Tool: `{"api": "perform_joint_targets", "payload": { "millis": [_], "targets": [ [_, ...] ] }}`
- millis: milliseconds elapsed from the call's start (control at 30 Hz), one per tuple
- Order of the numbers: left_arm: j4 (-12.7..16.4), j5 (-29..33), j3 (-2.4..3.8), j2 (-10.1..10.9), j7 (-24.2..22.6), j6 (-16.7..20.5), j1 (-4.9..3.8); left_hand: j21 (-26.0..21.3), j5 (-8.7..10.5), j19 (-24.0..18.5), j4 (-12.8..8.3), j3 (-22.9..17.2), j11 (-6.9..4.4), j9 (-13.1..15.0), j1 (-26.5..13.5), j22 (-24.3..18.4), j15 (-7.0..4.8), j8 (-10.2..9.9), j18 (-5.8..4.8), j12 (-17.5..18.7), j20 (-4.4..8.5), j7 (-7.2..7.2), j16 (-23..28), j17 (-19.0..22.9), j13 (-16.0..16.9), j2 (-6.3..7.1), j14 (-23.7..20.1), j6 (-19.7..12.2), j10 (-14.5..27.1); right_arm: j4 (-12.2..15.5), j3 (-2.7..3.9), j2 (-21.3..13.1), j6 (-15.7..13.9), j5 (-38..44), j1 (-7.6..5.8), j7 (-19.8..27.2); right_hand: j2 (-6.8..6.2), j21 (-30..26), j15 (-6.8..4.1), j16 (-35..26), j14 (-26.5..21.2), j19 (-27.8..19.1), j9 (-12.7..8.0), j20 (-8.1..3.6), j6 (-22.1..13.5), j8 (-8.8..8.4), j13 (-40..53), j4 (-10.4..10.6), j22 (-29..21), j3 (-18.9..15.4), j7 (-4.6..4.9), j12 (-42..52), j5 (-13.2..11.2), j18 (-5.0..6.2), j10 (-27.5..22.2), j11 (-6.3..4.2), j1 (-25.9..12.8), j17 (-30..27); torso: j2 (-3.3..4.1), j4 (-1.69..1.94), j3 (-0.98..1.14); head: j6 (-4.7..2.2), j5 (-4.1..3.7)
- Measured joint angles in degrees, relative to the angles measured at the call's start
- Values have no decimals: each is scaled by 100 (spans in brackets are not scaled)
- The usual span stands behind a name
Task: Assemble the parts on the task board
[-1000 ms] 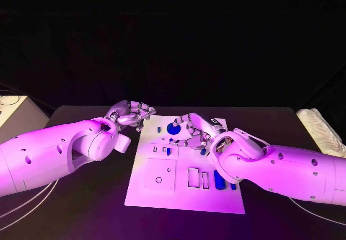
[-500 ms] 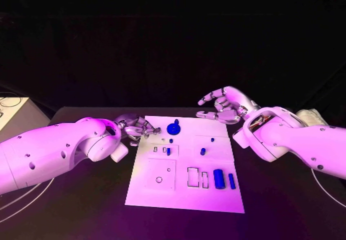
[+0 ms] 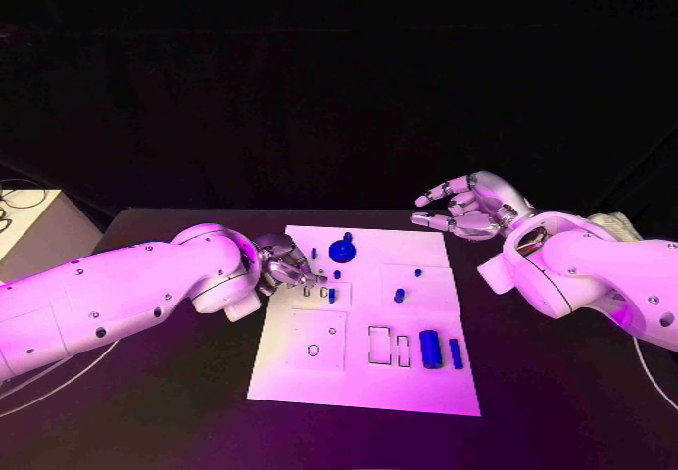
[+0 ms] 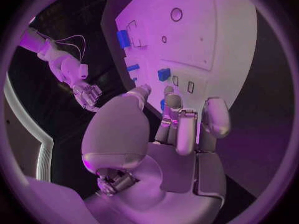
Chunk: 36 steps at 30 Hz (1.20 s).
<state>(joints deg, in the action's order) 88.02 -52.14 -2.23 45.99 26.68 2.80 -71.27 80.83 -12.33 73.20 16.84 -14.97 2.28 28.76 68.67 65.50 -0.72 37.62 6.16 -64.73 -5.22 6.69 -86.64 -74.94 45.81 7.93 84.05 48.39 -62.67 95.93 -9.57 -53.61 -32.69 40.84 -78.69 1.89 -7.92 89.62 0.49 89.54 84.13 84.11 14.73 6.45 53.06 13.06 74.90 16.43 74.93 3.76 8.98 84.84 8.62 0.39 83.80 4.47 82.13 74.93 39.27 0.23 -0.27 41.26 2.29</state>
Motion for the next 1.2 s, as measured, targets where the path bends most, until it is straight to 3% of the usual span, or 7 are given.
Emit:
{"api": "perform_joint_targets", "payload": {
  "millis": [100,200,467,667,1200],
  "targets": [
    [-60,-154,-26,-110,70,-65,-30,22,0,0,7,20,-23,49,-91,20,0,33,0,-28,0,-15,0,0,49,-30,0,-15,-23,6,-11,-12,-2,-16,19,-75,0,0,0,0,0,0,0,0,0,0,0,0,0,0,0,0,0,0,0,0,0,0,3,1,0,6,7],
    [-117,-268,-37,-204,121,-122,-54,22,0,20,7,67,-13,109,-203,40,0,100,-92,-100,20,-15,-13,0,132,-69,0,-15,-73,6,-15,-16,-6,-16,37,-145,0,0,0,0,0,0,0,0,0,0,0,0,-1,0,0,0,0,0,0,0,0,0,7,1,1,9,9],
    [-239,-437,-55,-376,202,-278,-106,36,0,21,6,99,-34,167,-257,76,-20,136,-94,-114,21,-36,-22,1,175,-60,-21,-36,-94,-11,-25,-11,-10,11,82,-302,0,0,0,0,0,0,-1,0,0,0,5,0,-1,-1,0,0,0,0,0,0,0,-1,14,-2,-4,43,-17],
    [-328,-527,-90,-505,242,-495,-146,45,0,40,4,150,-34,221,-362,94,-41,175,-93,-138,41,-36,-22,1,213,-131,0,-36,-94,-37,-27,1,-11,58,100,-405,0,-1,0,0,0,0,-1,0,0,0,4,-16,-1,15,0,0,0,0,0,0,0,-1,18,-6,-9,79,-45],
    [-696,-624,-126,-802,300,-890,-164,45,0,61,-1,154,-33,235,-368,115,-40,178,-92,-138,20,-35,-22,2,212,-128,0,-36,-94,-54,-29,21,13,100,115,-438,0,-1,1,0,0,0,-2,1,-1,0,3,-16,-2,15,0,0,1,0,0,0,0,-1,18,1,-13,133,-56]
  ]
}}
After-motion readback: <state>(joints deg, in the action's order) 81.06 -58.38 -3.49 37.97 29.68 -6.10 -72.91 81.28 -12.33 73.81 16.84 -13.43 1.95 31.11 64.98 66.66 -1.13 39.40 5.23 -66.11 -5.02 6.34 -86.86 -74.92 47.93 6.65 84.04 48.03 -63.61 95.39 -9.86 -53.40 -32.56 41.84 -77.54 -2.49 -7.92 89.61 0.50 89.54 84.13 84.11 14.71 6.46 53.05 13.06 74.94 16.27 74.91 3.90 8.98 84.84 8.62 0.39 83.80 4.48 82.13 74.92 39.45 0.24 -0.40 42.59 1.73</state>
